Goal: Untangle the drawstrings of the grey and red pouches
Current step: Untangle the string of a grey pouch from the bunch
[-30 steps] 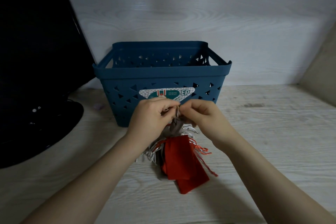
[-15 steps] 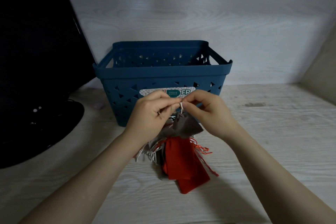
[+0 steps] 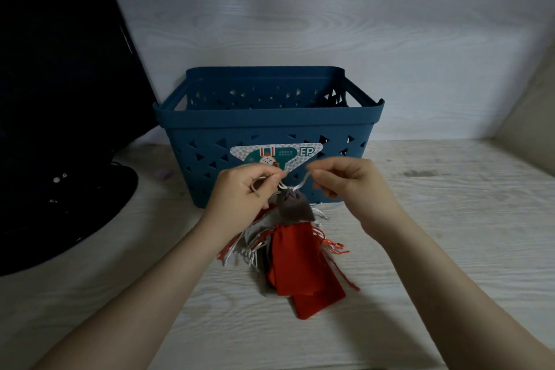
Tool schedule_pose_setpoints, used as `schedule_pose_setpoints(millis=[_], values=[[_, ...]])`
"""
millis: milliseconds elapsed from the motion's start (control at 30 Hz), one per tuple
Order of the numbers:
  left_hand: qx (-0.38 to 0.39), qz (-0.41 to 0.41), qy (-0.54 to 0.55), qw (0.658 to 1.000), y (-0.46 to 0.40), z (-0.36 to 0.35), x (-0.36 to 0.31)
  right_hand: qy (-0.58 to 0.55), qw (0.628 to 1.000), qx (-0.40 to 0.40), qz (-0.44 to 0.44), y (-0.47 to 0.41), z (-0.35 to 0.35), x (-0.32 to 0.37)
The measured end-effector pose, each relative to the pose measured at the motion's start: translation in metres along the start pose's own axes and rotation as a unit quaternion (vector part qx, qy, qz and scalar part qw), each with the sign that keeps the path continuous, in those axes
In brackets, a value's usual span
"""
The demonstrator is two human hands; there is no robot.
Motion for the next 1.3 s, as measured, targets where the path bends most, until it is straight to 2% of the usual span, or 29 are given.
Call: schedule_pose_setpoints(millis=[167,367,500,567,633,767,867,967,1033,1067,1133,1200,1267,1300], values=[[-0.01,-0.021,0.014,1.0,-0.002,-0.002,-0.012,0.024,0.999,0.032,0.031,0.001,-0.021,0.001],[0.035,0.044,0.133,0.989,-0.002,-0.009,-0.017,0.061,0.993,0.066,0.079,0.003,-0.037,0.003],[0.073,0.052,0.147,0.985,-0.002,-0.011,-0.019,0.111,0.986,0.05,0.111,0.0,-0.043,0.002],[0.083,0.082,0.194,0.974,-0.002,-0.01,-0.013,0.121,0.986,0.043,0.104,0.001,-0.043,0.001],[0.08,0.119,0.213,0.966,-0.003,-0.01,-0.003,0.056,0.995,0.041,0.071,0.002,-0.04,0.001],[0.097,0.085,0.139,0.982,0.0,-0.011,0.007,-0.127,0.99,0.049,-0.019,0.002,-0.036,-0.001],[0.088,0.09,0.115,0.985,0.0,-0.011,0.008,-0.125,0.99,0.061,-0.028,0.001,-0.035,0.002],[0.075,0.12,0.159,0.977,0.001,-0.01,0.001,-0.111,0.992,0.065,-0.004,-0.001,-0.032,0.009],[0.06,0.18,0.242,0.952,0.002,-0.009,0.0,-0.109,0.993,0.049,-0.002,-0.003,-0.029,0.01],[0.058,0.215,0.3,0.928,0.002,-0.008,0.002,-0.107,0.994,0.036,-0.008,-0.003,-0.026,0.009],[0.08,0.274,0.433,0.855,0.003,-0.009,0.006,-0.097,0.995,0.022,-0.017,-0.003,-0.022,0.005],[0.138,0.302,0.524,0.784,0.005,-0.014,0.004,-0.092,0.995,0.026,-0.014,-0.002,-0.02,0.003],[0.188,0.31,0.529,0.768,0.009,-0.02,0.001,-0.096,0.995,0.027,-0.005,-0.002,-0.02,0.003],[0.203,0.314,0.507,0.777,0.011,-0.022,0.002,-0.093,0.995,0.024,0.003,-0.002,-0.019,0.003]])
Point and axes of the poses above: each hand's wrist, its own y-axis away from the middle knuckle, its own z-axis out of the back of the hand, x = y × z, the point moved 4 cm from there along -y, towards the middle knuckle, and after that the axes turned 5 degrees about z, right-handed, at the moved point
